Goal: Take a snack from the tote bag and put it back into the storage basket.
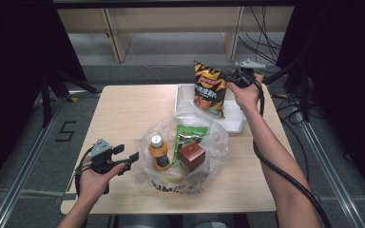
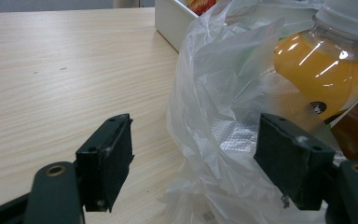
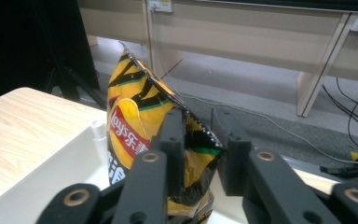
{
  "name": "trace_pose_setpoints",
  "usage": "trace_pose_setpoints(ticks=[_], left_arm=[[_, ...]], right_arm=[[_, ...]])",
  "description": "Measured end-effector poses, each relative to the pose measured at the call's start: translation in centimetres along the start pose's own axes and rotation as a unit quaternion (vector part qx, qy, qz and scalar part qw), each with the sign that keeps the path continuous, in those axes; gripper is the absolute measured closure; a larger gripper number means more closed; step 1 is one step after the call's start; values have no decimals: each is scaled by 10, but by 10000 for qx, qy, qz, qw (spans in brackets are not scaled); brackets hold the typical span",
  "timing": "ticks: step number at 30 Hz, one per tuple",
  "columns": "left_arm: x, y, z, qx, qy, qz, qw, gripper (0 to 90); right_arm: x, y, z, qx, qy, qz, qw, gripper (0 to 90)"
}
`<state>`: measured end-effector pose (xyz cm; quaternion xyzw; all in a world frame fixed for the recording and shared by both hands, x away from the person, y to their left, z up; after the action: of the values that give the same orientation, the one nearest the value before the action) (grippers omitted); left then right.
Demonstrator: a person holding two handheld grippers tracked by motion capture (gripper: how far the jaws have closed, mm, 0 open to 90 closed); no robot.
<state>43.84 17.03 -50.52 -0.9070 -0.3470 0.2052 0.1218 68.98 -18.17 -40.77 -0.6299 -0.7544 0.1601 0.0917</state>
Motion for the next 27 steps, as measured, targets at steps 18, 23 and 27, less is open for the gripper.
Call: trace_pose_setpoints(ticks=[18,23,27], left_arm=[[-1,-1,-1,-14,14,1,10000,267],[0,-2,-2,-37,4,-11,10000,267],[0,-2,-3,-57,10,-14,10000,268]], right_arm=[[-8,-12,3,45,397,241,9989,433],[-9,-23,14,111,552,281,9980,417],[-6,-32,32,408,660,351,9964,445]])
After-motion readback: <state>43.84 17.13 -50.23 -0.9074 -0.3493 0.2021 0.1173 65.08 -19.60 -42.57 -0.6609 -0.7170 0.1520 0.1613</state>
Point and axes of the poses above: each handheld gripper's, and its own axes: y roughly forward along the jaws, z roughly out of its underside, x roughly to its left, the point moved 10 cm from there along y, roughly forward along the jaws, and after that the axes turned 14 degrees about z, right-handed, at the moved point
